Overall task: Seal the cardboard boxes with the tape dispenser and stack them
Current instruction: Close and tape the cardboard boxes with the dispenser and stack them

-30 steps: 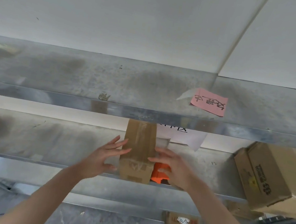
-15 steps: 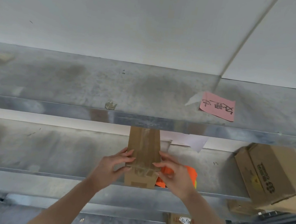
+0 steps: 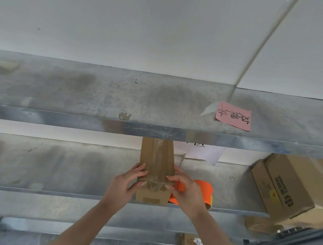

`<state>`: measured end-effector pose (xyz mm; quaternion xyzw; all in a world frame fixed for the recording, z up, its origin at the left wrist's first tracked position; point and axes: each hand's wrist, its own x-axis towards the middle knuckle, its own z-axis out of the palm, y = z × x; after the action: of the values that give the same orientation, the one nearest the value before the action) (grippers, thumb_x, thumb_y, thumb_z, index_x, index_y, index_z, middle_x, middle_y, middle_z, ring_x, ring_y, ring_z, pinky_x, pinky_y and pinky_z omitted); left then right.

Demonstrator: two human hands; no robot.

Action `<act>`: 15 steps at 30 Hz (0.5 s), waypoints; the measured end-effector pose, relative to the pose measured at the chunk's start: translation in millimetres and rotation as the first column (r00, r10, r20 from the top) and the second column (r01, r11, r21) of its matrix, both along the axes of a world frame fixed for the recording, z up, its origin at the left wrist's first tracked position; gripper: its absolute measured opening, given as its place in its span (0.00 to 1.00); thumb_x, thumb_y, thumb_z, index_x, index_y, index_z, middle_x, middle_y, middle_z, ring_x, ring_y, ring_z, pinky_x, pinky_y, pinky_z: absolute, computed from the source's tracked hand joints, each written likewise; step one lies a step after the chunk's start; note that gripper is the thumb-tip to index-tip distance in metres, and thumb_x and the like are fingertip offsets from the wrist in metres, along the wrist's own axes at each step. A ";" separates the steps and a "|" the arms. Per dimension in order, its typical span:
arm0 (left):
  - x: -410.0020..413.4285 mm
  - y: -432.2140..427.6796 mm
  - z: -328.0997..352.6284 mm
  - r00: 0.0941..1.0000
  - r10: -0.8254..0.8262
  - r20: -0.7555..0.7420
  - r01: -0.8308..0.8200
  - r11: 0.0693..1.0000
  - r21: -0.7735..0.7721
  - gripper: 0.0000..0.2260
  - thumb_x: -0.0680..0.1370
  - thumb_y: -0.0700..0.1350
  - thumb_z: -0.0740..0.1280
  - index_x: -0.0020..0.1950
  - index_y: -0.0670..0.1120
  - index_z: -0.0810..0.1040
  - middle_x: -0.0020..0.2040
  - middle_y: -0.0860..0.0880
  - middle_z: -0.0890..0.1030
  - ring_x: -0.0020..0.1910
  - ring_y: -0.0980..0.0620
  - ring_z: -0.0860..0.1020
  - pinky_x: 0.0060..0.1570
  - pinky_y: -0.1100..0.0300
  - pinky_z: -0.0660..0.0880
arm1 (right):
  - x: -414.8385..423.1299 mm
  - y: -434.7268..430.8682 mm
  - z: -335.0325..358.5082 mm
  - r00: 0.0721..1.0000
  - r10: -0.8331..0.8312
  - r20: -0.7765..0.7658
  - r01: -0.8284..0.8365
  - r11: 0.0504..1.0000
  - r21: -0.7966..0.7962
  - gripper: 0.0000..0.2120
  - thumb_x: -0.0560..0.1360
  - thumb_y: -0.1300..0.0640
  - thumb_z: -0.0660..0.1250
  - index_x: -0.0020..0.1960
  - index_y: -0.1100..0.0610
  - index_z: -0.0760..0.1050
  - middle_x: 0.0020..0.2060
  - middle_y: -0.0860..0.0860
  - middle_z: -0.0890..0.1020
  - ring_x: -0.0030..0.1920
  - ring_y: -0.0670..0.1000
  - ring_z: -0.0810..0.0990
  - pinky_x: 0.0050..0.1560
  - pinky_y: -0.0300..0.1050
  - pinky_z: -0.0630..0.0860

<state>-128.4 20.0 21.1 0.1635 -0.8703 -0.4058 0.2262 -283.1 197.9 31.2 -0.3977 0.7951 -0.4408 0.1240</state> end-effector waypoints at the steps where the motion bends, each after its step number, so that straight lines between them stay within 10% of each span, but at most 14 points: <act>1: 1.4 -0.8 3.6 0.999 -0.029 0.023 0.028 0.999 0.040 0.21 0.75 0.50 0.70 0.66 0.62 0.71 0.69 0.73 0.64 0.73 0.67 0.58 0.72 0.63 0.60 | 0.3 2.1 3.6 1.000 0.021 0.003 -0.021 0.999 0.035 0.14 0.72 0.55 0.74 0.54 0.41 0.78 0.63 0.25 0.65 0.64 0.27 0.66 0.69 0.38 0.69; 7: -8.2 -7.0 8.8 0.965 -0.144 0.218 0.096 0.972 0.215 0.46 0.65 0.59 0.77 0.73 0.71 0.49 0.76 0.68 0.41 0.74 0.65 0.48 0.72 0.53 0.58 | 2.8 19.8 12.4 0.999 -0.006 0.042 -0.004 0.973 0.232 0.40 0.69 0.44 0.76 0.74 0.38 0.57 0.70 0.37 0.66 0.70 0.44 0.66 0.69 0.45 0.66; 15: -22.0 -9.0 -2.1 0.967 -0.041 0.250 0.069 0.992 -0.104 0.40 0.71 0.56 0.72 0.77 0.53 0.55 0.79 0.53 0.44 0.76 0.50 0.59 0.72 0.56 0.61 | 1.4 39.5 5.0 0.933 0.033 -0.358 0.159 0.856 0.493 0.44 0.69 0.26 0.61 0.76 0.36 0.42 0.78 0.43 0.43 0.77 0.50 0.34 0.75 0.55 0.37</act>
<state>-150.3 11.0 19.0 0.1757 -0.9173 -0.3389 0.1135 -281.7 237.4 36.3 -0.3961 0.9054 -0.1377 0.0657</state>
